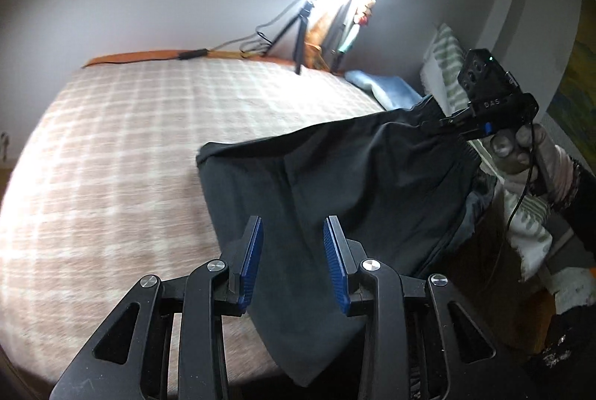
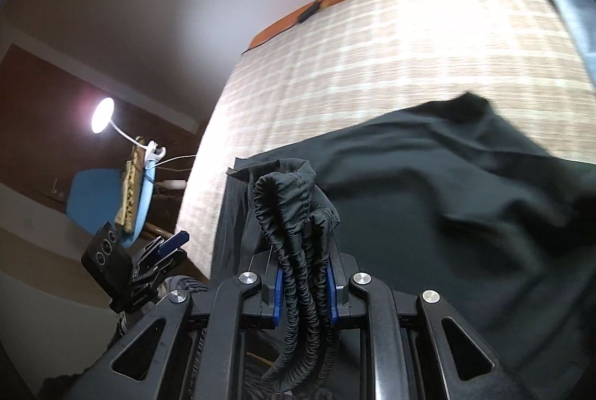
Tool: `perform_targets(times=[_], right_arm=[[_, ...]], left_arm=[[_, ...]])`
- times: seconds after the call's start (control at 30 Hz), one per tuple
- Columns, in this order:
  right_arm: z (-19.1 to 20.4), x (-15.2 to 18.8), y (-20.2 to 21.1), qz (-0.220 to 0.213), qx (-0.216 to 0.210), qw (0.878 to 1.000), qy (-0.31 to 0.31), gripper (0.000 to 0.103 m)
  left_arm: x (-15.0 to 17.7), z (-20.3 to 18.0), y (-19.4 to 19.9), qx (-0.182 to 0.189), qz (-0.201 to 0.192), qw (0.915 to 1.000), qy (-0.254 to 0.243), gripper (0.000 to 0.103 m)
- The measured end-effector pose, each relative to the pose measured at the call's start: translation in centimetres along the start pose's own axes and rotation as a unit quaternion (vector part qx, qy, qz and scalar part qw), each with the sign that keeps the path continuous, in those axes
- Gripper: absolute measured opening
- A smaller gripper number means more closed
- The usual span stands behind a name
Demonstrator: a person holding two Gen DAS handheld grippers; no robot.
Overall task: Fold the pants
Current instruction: 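Carry the waistband with the right gripper and lay it on the bed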
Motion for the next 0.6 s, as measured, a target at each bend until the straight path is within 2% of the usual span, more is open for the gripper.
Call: perform_targets(times=[0.27,0.37,0.6], right_arm=[[-6.6,0.4,3.5,-0.002,0.067,0.997,-0.025,0.016],[-8.9,0.4,4.5,-0.008,0.072,0.996,-0.052,0.016],[-12.9,0.8,7.0,-0.016,0.104,0.992,-0.065,0.016]], left_arm=[[0.0,-2.7,-3.6,0.023,0.032,0.999,-0.02,0.032],[0.1,-3.5,-3.8,0.031,0.036,0.9985,-0.028,0.032],[-0.3,-5.2,-5.5,0.047,0.046,0.997,-0.041,0.032]])
Point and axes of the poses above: each gripper's, at about its wrist camera, not at the fingertips, and y roughly against the way its jaws point, z to its left, x to its underside, the point moved 10 cm from there along -y, roughly the way its jaws point, and after that the axes turned 6 degrees about x, right-handed, at the moved point
